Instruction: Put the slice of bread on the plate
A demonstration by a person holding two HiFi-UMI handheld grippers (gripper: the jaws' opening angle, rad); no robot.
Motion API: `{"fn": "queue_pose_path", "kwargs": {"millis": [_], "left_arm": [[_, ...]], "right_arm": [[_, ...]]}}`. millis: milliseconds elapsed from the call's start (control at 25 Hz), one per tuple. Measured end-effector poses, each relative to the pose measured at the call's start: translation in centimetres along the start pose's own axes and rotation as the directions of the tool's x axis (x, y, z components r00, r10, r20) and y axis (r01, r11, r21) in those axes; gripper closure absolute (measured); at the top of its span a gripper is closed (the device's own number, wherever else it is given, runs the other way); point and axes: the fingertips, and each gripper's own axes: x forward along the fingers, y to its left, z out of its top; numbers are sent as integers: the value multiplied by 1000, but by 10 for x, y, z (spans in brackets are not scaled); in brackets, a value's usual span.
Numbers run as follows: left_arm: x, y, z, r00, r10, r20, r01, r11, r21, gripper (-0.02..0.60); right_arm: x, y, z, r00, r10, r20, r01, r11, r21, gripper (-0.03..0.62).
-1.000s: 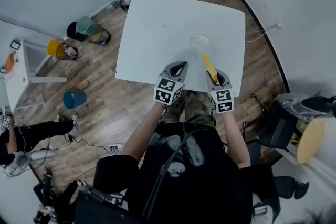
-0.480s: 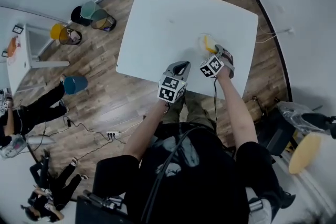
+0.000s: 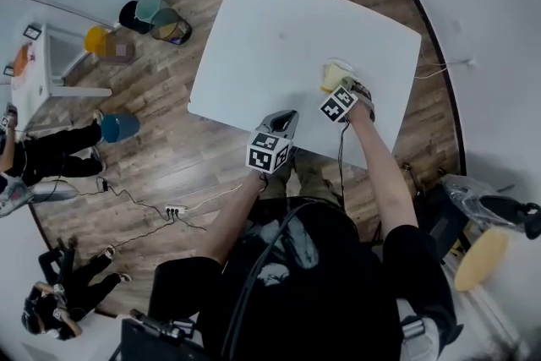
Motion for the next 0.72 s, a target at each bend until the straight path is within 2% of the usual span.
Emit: {"fn": "queue_pose_path", "kwargs": {"millis": [80,160,240,320,400,520,640,720], "left_arm": [[1,-4,1,1000,-13,-2,13,1000,-2,574],[1,-7,2,1000,-23,-3,23,1000,2,574],[0,-7,6,1000,-24,5,24,1000,4,574],[-2,-8,13,1000,-23,21,23,1000,5,574],[-7,-9,22,999,-24,44,23,1000,10,574],[-19,-12,39,996,-25,84,22,999,36,574],[-31,-18,60,991,-23,130,14,998,67,574],[-37,-23,78,985,-36,170,28,998,47,574]], "right_arm": [[-4,11,-4,993,113,9,-114,993,43,279],[-12,17,-9,982,187,26,-188,979,75,276],[-24,15,-12,978,200,64,-206,972,113,278],[-40,10,-13,971,175,164,-205,960,189,278],[-66,7,-16,946,117,302,-208,934,291,281],[-127,1,-24,887,-51,460,-175,883,435,428],[-192,-5,-37,796,-234,558,-165,803,573,573],[-225,-4,-43,738,-312,598,-195,750,632,586]]}}
